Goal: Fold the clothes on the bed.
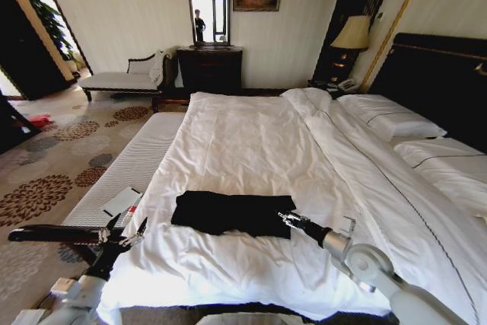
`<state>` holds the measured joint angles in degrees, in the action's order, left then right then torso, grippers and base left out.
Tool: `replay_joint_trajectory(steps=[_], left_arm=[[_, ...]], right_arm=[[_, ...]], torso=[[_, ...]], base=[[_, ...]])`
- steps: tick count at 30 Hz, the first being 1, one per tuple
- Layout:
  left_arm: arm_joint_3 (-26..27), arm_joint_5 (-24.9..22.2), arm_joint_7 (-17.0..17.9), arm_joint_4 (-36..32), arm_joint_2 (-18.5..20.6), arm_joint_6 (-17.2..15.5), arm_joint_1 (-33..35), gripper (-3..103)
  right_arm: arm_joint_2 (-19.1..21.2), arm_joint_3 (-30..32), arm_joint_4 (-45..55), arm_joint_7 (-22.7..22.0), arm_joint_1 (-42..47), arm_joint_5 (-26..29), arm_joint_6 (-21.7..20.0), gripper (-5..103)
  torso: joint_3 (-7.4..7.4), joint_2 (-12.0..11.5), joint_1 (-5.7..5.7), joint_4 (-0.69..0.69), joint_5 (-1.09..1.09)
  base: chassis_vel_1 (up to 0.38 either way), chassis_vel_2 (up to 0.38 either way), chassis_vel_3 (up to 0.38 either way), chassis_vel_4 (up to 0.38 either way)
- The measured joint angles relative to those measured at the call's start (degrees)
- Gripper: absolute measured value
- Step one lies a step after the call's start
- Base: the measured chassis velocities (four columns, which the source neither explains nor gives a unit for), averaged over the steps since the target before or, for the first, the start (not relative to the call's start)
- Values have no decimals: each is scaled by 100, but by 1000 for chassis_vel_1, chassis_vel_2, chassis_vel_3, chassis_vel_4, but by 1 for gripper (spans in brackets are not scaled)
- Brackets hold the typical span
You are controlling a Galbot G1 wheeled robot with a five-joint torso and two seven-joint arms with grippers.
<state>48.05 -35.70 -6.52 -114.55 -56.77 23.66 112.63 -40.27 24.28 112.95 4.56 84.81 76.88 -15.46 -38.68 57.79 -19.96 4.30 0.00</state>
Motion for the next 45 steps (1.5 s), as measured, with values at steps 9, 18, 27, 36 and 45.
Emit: replay_joint_trajectory(steps=[9,18,27,36,45], left_arm=[[-39,58,-30,-118,-55,136,37,100],[-61,115,35,-124,-57,87,13,100],[-66,115,39,-124,-55,76,6,100],[-70,115,42,-121,-53,73,3,100],[-71,113,44,-118,-52,71,3,100]], right_arm=[[-3,56,-131,1,48,-68,46,100],[-3,-62,-486,49,-83,-152,68,100],[151,-500,-891,168,-422,-196,72,100],[208,-880,-1015,217,-745,-149,13,100],[154,-1131,-1102,198,-934,-161,-51,100]], torso=[[0,0,0,1,0],[0,0,0,1,0],[0,0,0,1,0],[0,0,0,0,0],[0,0,0,1,0]], base=[[0,0,0,0],[0,0,0,0],[0,0,0,0],[0,0,0,0],[0,0,0,0]])
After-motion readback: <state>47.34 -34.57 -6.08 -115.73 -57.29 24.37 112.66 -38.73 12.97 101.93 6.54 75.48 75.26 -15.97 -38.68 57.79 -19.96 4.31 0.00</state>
